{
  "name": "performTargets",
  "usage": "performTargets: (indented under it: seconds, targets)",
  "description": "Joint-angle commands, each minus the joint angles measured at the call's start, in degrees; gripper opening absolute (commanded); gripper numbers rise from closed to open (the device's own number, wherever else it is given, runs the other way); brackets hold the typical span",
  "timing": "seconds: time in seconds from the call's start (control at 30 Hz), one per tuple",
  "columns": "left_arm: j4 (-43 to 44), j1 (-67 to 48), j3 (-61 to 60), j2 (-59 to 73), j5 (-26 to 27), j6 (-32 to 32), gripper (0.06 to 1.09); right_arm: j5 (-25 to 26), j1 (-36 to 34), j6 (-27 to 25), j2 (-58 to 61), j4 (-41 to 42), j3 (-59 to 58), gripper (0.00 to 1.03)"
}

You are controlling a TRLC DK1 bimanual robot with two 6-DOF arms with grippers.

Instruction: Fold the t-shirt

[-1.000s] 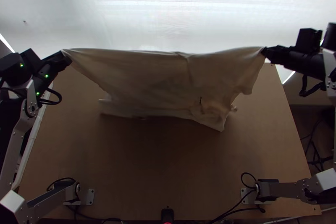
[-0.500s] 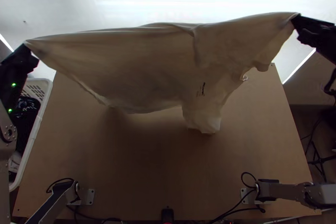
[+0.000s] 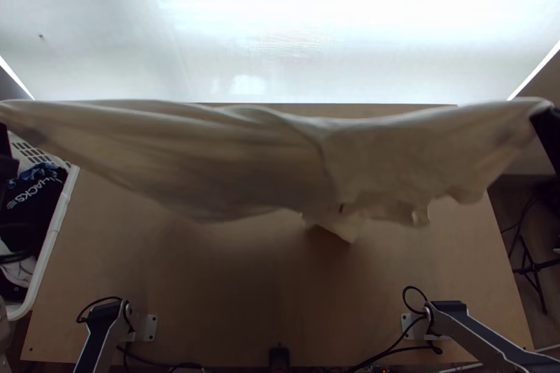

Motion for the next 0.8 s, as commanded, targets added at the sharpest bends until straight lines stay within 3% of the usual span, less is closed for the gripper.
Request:
performTargets:
  seconds: [0.0,0.33,0.47,0.6,0.77]
  targets:
    - [-3.9,0.3,3.2,-5.1,1.5,-0.3,0.09,-0.5,3.0,-0.7,-5.5,-7.0,2.1,0.03]
    - [-4.1,0.2,6.7,-7.1,0.6,-0.3,0.09,0.2,4.7,-4.9,-8.6,-8.4,3.6,0.03]
    - [-10.0,-0.6,8.8,-7.3,0.8,-3.0,0.09,0.5,6.1,-4.9,-9.1,-9.7,3.1,0.03]
    - [-18.0,-1.9,8.5,-7.8,1.2,-3.5,0.09,0.4,7.5,-4.9,-11.6,-10.3,-5.5,0.03]
    - [-26.9,-3.9,2.3,-8.3,5.4,-0.6,0.09,0.4,8.3,-5.1,-13.3,-10.2,-19.3,0.03]
